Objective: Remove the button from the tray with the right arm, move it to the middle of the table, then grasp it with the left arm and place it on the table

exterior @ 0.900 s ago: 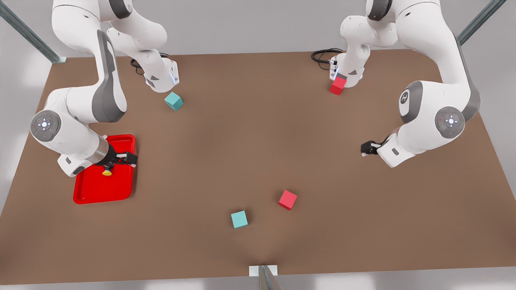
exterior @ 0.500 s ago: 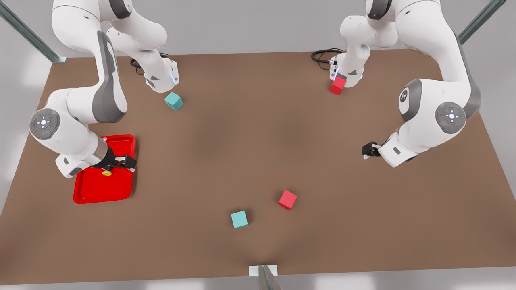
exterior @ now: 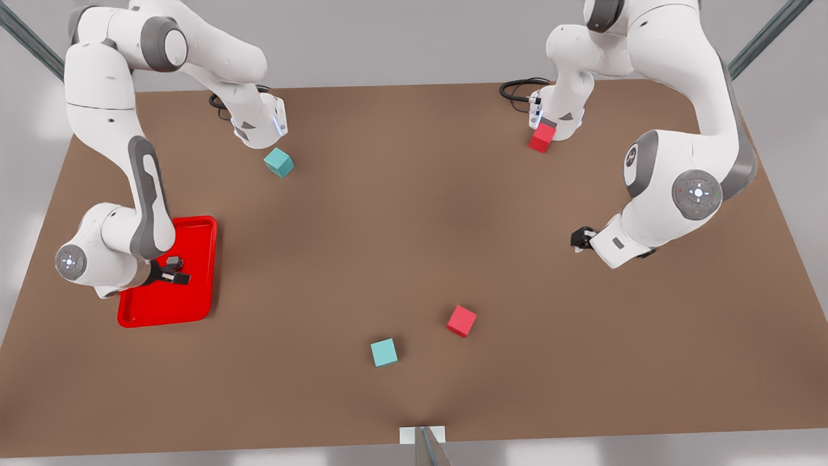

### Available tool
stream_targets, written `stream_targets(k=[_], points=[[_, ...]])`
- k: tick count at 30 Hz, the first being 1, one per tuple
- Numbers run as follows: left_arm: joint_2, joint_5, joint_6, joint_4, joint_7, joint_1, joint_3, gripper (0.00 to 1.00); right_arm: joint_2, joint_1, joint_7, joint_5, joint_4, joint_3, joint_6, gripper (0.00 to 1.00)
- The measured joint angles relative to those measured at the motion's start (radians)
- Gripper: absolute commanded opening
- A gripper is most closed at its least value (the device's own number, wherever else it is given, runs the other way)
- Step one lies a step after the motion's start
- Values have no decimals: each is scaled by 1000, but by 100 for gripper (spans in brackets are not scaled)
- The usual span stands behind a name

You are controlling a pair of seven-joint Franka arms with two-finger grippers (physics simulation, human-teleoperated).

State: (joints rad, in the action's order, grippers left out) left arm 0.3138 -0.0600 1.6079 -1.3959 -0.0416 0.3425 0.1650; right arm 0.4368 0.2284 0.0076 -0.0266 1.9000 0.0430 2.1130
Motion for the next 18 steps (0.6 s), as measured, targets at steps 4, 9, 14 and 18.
stream_targets(k=[4,9,14,18], points=[[5,-2,1,-3,10,1,-4,100,41,70,-112,3,81,0,122,100],[5,-7,1,-3,21,1,-3,100,64,76,-230,52,138,27,258,100],[7,-9,1,-6,29,1,-4,100,55,74,-319,100,184,35,315,95],[7,-8,1,-5,34,1,-3,100,53,82,-381,132,206,35,340,87]])
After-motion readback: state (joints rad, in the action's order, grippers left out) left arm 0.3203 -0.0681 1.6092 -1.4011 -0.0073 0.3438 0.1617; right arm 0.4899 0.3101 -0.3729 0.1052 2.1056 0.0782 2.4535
